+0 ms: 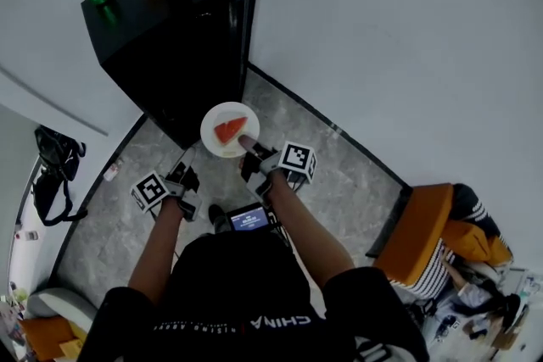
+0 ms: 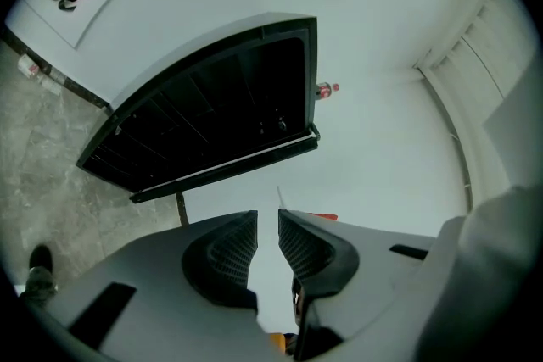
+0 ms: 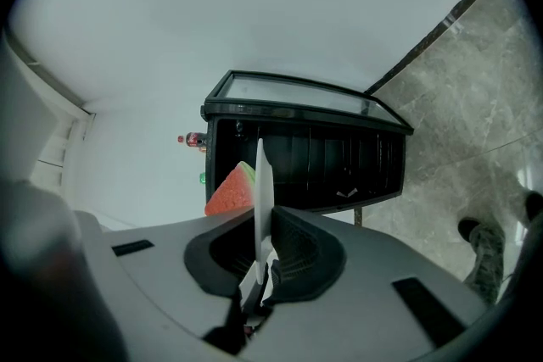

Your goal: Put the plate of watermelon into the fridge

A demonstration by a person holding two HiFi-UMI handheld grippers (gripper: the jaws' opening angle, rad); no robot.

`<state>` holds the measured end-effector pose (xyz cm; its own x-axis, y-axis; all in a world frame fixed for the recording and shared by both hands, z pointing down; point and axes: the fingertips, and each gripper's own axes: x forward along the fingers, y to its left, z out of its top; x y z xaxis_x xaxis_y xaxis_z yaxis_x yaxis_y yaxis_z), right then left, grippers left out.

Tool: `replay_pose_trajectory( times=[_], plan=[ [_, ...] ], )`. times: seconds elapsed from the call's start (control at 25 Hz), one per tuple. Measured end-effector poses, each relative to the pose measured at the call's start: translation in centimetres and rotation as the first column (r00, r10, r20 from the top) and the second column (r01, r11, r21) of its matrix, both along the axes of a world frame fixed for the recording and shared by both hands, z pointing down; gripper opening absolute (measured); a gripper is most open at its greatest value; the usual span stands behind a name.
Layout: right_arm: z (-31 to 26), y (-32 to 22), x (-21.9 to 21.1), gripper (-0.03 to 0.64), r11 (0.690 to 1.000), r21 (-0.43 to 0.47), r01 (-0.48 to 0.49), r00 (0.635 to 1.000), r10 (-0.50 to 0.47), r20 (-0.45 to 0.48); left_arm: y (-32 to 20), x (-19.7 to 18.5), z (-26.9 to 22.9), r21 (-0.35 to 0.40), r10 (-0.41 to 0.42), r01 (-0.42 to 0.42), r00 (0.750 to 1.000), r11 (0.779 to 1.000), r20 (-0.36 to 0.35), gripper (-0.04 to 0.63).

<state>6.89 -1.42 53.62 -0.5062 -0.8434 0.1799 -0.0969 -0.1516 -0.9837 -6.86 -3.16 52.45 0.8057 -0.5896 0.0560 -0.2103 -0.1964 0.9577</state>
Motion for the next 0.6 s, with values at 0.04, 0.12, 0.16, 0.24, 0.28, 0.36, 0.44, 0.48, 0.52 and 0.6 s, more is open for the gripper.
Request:
replay_pose_trajectory(
  times=[0.04, 0.12, 0.16, 0.24, 0.28, 0.36, 0.44, 0.48, 0.52, 0.6],
  plan=[
    [0.3, -0.4, -0.3, 0.031, 1.0, -0.01, -0.009, 1.0, 0.009, 0.003, -0.6, -0.3, 0.0, -0.001, 0.005, -0.005, 1.0, 1.0, -0.006, 0.061],
    [0.8, -1.1, -1.0, 0.031, 0.999, -0.03, -0.026, 1.0, 0.026, 0.012, -1.5, -0.6, 0.0, -0.006, 0.013, -0.014, 1.0, 1.0, -0.028, 0.061],
    [1.0, -1.4, -1.2, 0.031, 0.999, -0.032, -0.031, 0.999, 0.031, 0.01, -1.9, -0.8, -0.1, -0.005, 0.019, -0.019, 0.999, 1.0, -0.035, 0.061],
    [0.8, -1.9, -1.5, 0.031, 0.999, -0.023, -0.035, 0.999, 0.035, -0.002, -2.3, -0.9, -0.1, 0.001, 0.03, -0.03, 0.999, 1.0, -0.037, 0.061],
    [0.7, -2.0, -1.6, 0.031, 0.999, -0.019, -0.036, 0.999, 0.036, -0.007, -2.4, -1.0, -0.1, -0.001, 0.034, -0.034, 0.999, 0.999, -0.039, 0.061],
    [0.7, -2.3, -1.7, 0.031, 0.999, -0.02, -0.036, 0.999, 0.036, -0.011, -2.8, -1.0, 0.0, -0.008, 0.034, -0.034, 0.998, 0.999, -0.045, 0.061],
    [0.9, -3.1, -1.9, 0.031, 0.999, -0.027, -0.031, 1.0, 0.031, -0.002, -3.5, -1.1, 0.2, -0.011, 0.028, -0.029, 0.999, 1.0, -0.044, 0.061],
    [1.0, -3.5, -1.9, 0.031, 0.999, -0.027, -0.025, 1.0, 0.025, -0.002, -3.8, -1.2, 0.3, -0.009, 0.025, -0.025, 0.999, 1.0, -0.04, 0.061],
    [1.0, -4.0, -1.9, 0.031, 1.0, -0.025, -0.018, 1.0, 0.018, -0.004, -4.1, -1.2, 0.5, -0.008, 0.021, -0.021, 0.999, 1.0, -0.033, 0.061],
    [1.3, -5.0, -2.0, 0.031, 1.0, -0.026, -0.003, 1.0, 0.003, -0.001, -4.6, -1.3, 0.9, -0.02, 0.007, -0.008, 1.0, 1.0, -0.028, 0.061]
  ],
)
